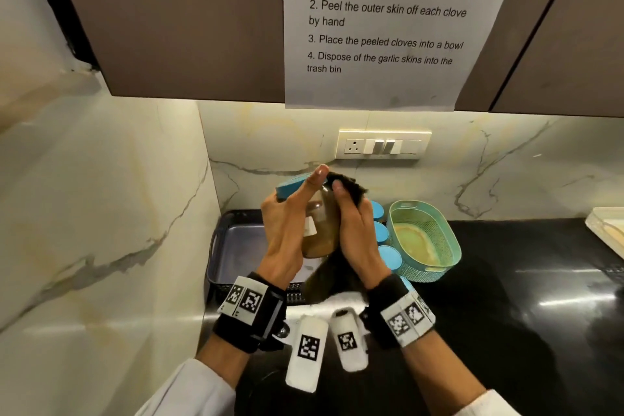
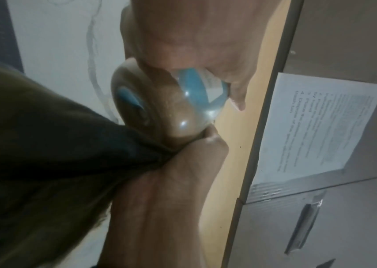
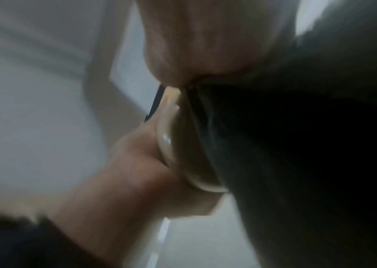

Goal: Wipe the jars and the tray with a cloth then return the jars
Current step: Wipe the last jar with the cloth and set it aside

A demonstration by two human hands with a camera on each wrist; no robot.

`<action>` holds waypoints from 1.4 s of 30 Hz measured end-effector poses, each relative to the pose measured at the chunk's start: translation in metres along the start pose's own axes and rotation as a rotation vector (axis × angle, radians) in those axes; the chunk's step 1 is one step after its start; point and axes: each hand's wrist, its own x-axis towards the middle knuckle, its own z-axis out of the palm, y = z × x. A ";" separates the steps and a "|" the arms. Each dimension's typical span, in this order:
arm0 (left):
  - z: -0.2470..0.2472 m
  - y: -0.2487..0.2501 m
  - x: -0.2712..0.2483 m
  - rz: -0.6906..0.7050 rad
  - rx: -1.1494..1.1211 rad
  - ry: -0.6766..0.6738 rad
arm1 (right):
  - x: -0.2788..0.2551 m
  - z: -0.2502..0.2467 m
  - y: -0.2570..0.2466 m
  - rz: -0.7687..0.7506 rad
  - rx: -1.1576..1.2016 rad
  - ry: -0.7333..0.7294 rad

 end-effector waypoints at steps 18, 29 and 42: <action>-0.002 0.010 0.004 -0.170 -0.054 -0.171 | 0.019 -0.021 -0.011 0.256 0.203 0.020; 0.002 -0.007 0.003 -0.078 -0.075 -0.045 | -0.020 0.005 0.008 -0.215 -0.074 -0.019; 0.003 -0.011 0.000 -0.040 -0.086 0.011 | -0.020 0.005 0.007 -0.153 -0.065 -0.002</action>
